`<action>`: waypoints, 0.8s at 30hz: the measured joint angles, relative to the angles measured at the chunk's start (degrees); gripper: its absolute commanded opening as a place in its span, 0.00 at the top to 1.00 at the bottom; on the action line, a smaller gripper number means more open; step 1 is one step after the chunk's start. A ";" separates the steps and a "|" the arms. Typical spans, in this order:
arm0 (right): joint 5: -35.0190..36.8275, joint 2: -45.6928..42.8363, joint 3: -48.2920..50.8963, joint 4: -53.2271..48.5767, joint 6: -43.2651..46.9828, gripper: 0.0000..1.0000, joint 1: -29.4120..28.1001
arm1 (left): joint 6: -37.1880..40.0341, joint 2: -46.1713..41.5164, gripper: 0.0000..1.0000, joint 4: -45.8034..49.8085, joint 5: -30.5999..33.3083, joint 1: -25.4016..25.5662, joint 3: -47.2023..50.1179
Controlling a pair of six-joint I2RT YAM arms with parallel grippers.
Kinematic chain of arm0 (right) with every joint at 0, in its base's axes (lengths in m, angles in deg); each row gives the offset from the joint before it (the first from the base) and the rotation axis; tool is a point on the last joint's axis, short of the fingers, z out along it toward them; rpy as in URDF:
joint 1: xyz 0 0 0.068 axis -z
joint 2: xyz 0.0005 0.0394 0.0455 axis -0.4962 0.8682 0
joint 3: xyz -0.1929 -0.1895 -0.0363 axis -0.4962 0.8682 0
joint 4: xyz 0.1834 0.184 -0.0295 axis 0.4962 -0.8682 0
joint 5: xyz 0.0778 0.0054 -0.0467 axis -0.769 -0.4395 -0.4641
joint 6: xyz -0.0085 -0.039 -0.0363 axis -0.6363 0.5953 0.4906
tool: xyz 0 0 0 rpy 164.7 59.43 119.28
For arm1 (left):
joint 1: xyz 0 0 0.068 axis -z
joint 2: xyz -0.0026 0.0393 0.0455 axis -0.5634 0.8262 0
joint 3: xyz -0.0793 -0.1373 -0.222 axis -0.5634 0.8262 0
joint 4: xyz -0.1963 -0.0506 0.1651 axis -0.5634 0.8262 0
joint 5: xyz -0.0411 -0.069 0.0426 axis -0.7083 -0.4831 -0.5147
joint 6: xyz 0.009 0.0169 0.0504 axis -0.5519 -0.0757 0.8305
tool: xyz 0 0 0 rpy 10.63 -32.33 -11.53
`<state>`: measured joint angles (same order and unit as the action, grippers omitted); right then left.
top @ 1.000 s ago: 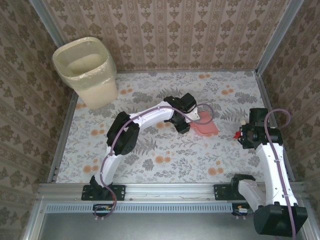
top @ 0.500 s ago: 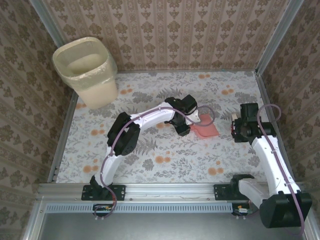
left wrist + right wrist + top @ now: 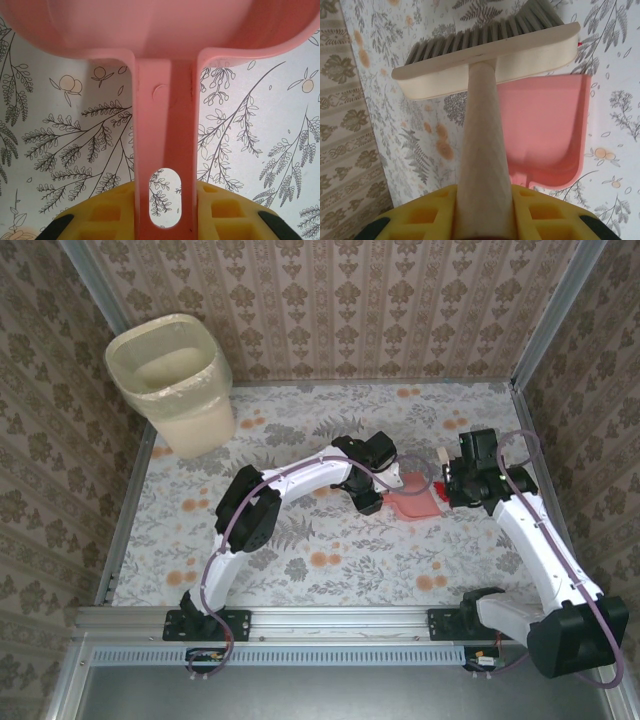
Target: Sweep away the paper scraps from the table
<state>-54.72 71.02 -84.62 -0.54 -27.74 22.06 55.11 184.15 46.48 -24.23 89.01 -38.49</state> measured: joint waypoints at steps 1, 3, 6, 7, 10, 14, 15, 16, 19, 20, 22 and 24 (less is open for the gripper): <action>-0.33 -0.09 0.00 0.15 -0.17 1.00 -0.09 | 0.00 0.00 1.00 -0.11 0.00 0.00 0.00; -1.09 -0.70 0.00 0.28 -0.37 1.00 -0.15 | 0.02 0.00 1.00 -0.46 0.02 0.00 0.00; -2.14 -2.84 0.00 0.28 -0.52 1.00 -0.15 | 0.09 0.00 1.00 -1.07 0.02 0.00 0.00; -2.23 -3.58 0.00 0.26 -0.55 1.00 -0.15 | 0.17 0.00 1.00 -1.31 0.02 0.00 0.00; -2.38 -6.45 0.00 0.17 -0.55 1.00 -0.15 | 0.20 0.00 1.00 -2.12 0.04 0.00 0.02; -1.75 -9.84 -0.33 -1.49 0.35 1.00 0.11 | 0.20 0.00 1.00 -2.93 0.07 -0.04 0.02; -1.31 -10.40 -0.68 -2.47 1.03 1.00 0.44 | 0.20 0.00 1.00 -3.02 0.09 -0.04 0.02; -0.76 -10.88 -1.09 -3.34 1.79 1.00 0.98 | 0.20 0.00 1.00 -3.10 0.13 -0.04 0.02; 1.70 -12.20 -1.97 -5.53 5.66 1.00 3.74 | 0.20 0.00 1.00 -3.48 0.28 -0.04 0.02; 2.75 -12.41 -2.10 -6.10 7.43 1.00 4.57 | 0.20 0.00 1.00 -3.61 0.31 -0.04 0.02; 4.79 -12.24 -2.12 -7.10 11.30 1.00 5.73 | 0.20 0.00 1.00 -3.82 0.59 -0.04 0.09; 6.84 -11.21 -2.14 -8.04 16.55 1.00 6.16 | 0.20 0.00 1.00 -4.20 0.70 -0.07 0.35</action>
<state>-47.88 59.80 -86.76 -8.58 -11.19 28.23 55.31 184.15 42.29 -23.53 88.95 -38.14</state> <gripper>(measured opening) 0.257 0.239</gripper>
